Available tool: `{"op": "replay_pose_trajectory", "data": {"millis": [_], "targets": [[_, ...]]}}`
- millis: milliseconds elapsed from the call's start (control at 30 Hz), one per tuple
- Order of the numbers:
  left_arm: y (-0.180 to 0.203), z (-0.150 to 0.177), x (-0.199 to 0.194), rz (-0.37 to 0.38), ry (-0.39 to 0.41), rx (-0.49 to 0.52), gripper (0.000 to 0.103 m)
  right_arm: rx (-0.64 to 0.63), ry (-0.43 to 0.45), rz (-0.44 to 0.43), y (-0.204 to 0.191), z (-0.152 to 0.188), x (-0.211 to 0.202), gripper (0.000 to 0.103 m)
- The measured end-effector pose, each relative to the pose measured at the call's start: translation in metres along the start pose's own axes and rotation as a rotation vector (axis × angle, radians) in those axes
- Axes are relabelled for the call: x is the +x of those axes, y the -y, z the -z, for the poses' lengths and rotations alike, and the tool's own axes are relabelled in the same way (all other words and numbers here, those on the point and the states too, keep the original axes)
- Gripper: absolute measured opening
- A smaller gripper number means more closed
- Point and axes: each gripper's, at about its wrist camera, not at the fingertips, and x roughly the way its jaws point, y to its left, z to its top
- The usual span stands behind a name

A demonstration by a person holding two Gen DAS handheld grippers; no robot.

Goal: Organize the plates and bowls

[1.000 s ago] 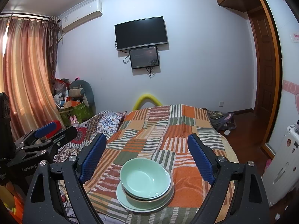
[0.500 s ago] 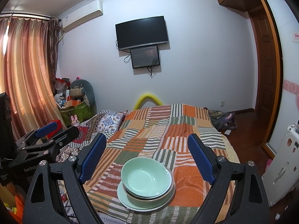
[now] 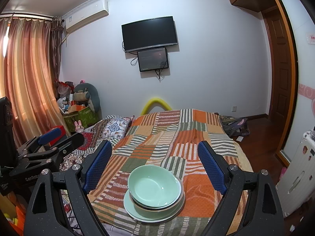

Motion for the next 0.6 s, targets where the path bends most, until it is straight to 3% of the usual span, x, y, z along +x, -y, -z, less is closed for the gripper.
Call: {"op": "replay_pose_trajectory", "data": {"millis": [167,600], "targets": [[-0.0012,-0.0005,-0.0011,-0.002,0.005,-0.003,0.103,-0.001,0.010,0.004,0.0001,-0.0007,-0.0012,0.098],[0.0024,-0.0009,-0.0002,0.015,0.002,0.019,0.103,-0.005,0.022,0.018,-0.0003,-0.0001,-0.0012,0.102]]}}
